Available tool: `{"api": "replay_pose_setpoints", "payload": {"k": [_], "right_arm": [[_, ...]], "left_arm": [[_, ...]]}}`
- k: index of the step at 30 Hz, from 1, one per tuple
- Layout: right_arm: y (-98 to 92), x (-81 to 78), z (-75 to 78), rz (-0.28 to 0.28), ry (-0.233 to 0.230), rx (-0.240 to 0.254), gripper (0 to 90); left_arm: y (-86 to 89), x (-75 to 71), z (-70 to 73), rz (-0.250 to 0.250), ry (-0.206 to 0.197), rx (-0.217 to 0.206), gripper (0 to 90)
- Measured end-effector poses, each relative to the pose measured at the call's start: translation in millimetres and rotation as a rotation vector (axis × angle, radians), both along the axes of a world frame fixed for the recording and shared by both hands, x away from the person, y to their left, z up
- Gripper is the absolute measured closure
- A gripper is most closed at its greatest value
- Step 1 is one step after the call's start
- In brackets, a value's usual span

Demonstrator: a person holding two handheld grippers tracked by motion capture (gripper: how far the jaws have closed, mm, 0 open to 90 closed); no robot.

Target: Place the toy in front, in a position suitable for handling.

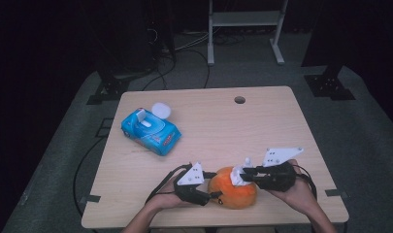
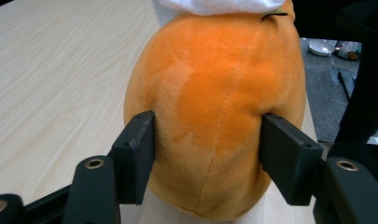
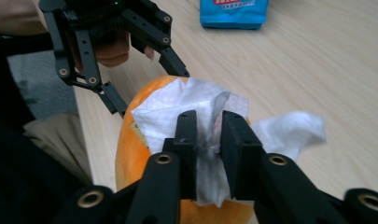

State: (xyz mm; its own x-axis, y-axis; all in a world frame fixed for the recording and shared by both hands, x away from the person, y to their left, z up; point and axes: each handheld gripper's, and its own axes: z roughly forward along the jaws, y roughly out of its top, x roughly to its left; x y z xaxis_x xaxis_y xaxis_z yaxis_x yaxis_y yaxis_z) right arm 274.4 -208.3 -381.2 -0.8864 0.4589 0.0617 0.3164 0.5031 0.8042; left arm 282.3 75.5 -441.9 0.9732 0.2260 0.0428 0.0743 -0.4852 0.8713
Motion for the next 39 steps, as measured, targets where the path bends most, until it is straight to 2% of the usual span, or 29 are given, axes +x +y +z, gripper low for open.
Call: {"api": "replay_pose_setpoints", "payload": {"k": [4, 7, 11, 13, 15, 19, 21, 22, 23, 24, 27, 31, 34, 36, 37, 39], "right_arm": [[-2.1, 1.7, -0.6, 0.031, 0.047, 0.022, 69.3], [1.4, 0.1, 0.0, 0.063, 0.058, 0.019, 66.5], [9.0, -5.0, -0.8, 0.079, 0.011, -0.023, 65.9], [12.3, -8.6, -3.0, 0.085, -0.026, -0.050, 70.2], [15.7, -10.7, -6.5, 0.097, -0.039, -0.073, 76.5], [21.0, -13.5, -7.5, 0.122, -0.040, -0.078, 81.3], [24.0, -15.2, -7.9, 0.134, -0.056, -0.082, 82.9], [25.8, -15.9, -8.4, 0.143, -0.051, -0.071, 83.3], [27.8, -16.8, -8.5, 0.146, -0.055, -0.077, 83.6], [28.8, -17.2, -7.8, 0.148, -0.074, -0.094, 84.0], [22.0, -15.6, -2.6, 0.121, -0.084, -0.092, 85.1], [7.9, -12.1, 1.0, 0.086, -0.062, -0.092, 85.6], [-1.6, -10.6, 0.6, 0.064, -0.035, -0.097, 85.7], [-5.0, -9.6, 0.1, 0.060, -0.031, -0.103, 85.7], [-5.1, -9.4, -0.3, 0.060, -0.026, -0.101, 85.7], [-2.8, -8.7, -2.8, 0.062, -0.023, -0.097, 85.6]], "left_arm": [[-1.8, -1.1, 0.1, -0.007, 0.001, 0.002, 38.3], [-3.3, -1.4, 0.7, -0.005, 0.009, 0.008, 38.6], [-2.5, -1.6, 0.1, -0.009, 0.019, 0.013, 38.5], [-2.6, -1.5, 0.8, -0.014, 0.027, 0.012, 36.7], [-3.3, 0.3, 2.8, -0.014, 0.036, 0.005, 28.9], [-8.5, 1.8, 3.2, -0.022, 0.059, -0.014, 17.1], [-10.4, 2.9, 4.6, -0.030, 0.092, -0.055, 14.4], [-11.9, 2.5, 5.5, -0.031, 0.095, -0.055, 15.0], [-12.6, 1.3, 5.7, -0.034, 0.074, -0.035, 18.9], [-12.5, 0.9, 5.3, -0.026, 0.073, -0.035, 23.8], [-10.2, 1.3, 5.1, -0.010, 0.080, -0.035, 35.4], [-9.7, 0.5, 7.2, 0.004, 0.084, -0.019, 38.1], [-7.9, 1.1, 6.3, 0.006, 0.101, -0.032, 37.9], [-8.2, 2.6, 6.6, -0.004, 0.111, -0.047, 32.6], [-8.9, 4.0, 6.3, -0.006, 0.114, -0.057, 26.0], [-12.1, 6.5, 2.8, 0.025, 0.116, -0.059, 12.1]]}}
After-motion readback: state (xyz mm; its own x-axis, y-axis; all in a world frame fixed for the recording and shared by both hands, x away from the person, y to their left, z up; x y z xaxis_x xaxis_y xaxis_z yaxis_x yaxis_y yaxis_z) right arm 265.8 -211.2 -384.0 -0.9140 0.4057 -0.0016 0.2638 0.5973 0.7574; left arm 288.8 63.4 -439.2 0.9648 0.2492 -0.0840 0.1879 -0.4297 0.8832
